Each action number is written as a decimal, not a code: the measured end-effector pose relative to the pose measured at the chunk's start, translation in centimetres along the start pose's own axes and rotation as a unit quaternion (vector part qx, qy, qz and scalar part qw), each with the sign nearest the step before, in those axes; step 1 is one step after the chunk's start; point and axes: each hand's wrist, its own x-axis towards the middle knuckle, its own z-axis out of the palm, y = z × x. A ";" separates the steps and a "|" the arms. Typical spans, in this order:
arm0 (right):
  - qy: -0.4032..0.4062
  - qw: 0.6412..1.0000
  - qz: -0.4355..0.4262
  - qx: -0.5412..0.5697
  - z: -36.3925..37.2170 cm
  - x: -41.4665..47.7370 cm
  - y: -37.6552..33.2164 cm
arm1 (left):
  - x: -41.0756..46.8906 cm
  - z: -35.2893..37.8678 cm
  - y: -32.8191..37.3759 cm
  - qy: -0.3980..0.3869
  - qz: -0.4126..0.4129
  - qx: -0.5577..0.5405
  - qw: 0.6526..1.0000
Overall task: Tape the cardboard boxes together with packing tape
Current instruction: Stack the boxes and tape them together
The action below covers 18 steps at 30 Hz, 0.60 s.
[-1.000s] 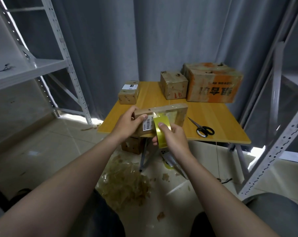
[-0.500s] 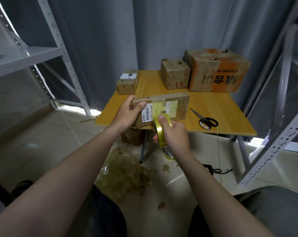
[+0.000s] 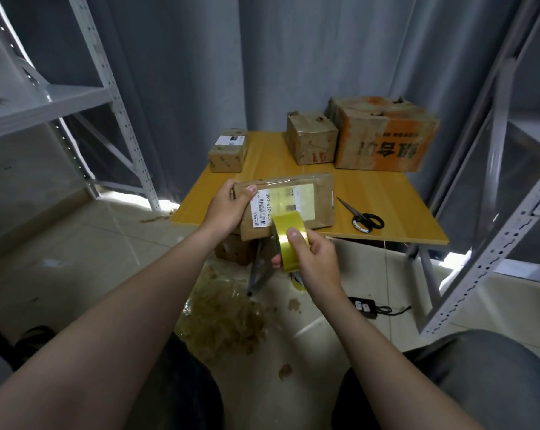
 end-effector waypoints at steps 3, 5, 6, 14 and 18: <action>0.038 0.999 0.002 -0.015 0.8 -0.2 -0.3 | -0.2 0.1 -0.1 0.005 -0.003 0.000 1.000; 0.060 0.998 0.006 -0.018 1.4 0.0 -0.7 | -0.2 0.1 0.1 0.004 -0.005 -0.001 1.000; 0.067 0.998 0.008 -0.021 1.5 0.2 -0.8 | -0.1 0.1 0.2 0.005 -0.005 0.000 1.000; 0.086 0.990 0.091 -0.064 1.2 -0.8 1.1 | 0.0 0.1 0.5 -0.001 -0.039 -0.005 0.999; 0.083 0.990 0.100 -0.057 1.1 -0.2 1.0 | -0.1 -0.2 0.8 -0.012 -0.043 -0.001 0.999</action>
